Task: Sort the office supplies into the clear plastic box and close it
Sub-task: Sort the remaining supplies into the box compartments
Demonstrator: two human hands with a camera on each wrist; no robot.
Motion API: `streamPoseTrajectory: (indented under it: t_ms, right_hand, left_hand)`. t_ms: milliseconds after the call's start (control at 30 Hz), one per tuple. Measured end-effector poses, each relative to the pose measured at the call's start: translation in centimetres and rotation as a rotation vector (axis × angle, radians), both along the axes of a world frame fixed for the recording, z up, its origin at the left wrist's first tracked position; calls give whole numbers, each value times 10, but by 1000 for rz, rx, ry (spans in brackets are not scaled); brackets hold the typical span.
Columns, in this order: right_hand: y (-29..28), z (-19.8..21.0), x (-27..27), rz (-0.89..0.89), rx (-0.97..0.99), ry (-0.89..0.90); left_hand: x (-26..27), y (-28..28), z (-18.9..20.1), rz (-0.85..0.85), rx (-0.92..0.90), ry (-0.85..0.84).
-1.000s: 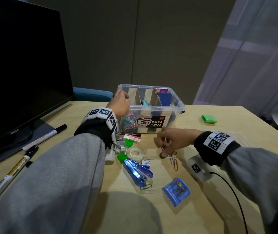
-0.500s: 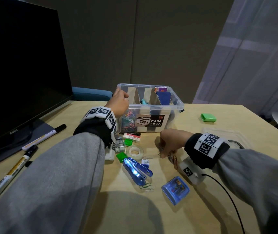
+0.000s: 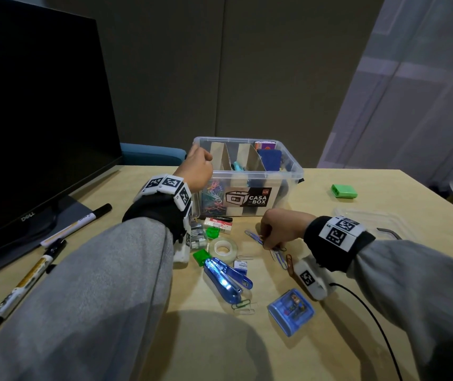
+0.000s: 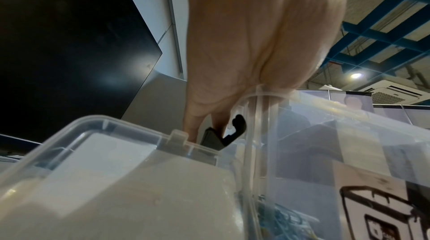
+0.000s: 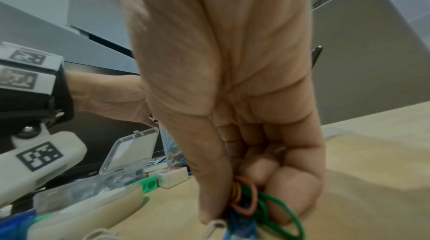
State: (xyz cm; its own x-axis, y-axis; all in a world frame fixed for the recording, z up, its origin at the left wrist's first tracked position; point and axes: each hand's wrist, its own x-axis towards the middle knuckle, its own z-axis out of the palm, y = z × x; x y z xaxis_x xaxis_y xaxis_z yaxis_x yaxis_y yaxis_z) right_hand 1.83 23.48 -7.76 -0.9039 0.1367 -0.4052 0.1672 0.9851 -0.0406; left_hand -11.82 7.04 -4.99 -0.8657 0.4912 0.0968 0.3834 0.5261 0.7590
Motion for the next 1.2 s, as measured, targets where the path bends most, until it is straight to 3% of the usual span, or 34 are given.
streamPoseTrajectory:
  t_ms: [300,433,533,633,767,833,967,1200]
  right_hand:
    - [0,-1,4,90,43,-26]
    - [-5,29,1,120,11,92]
    - [-9,70,-4,35,-286,192]
    - [-18,104,-17,-97,-638,432]
    - [-37,107,-54,-281,-889,735]
    - [-44,95,-73,-337,-857,775]
    - [-48,76,-87,-304,-725,641]
    - [-31,90,-51,-146,-673,652]
  left_hand:
    - [2,-1,2,-7,6,-17]
    - [4,-2,3,-6,13,-21]
    - [7,-3,5,6,24,-29]
    - [10,-4,7,17,41,-61]
    - [15,-6,9,26,53,-117]
    - [16,-6,11,33,50,-132]
    - [18,-6,12,41,45,-124]
    - [15,-6,11,21,39,-93]
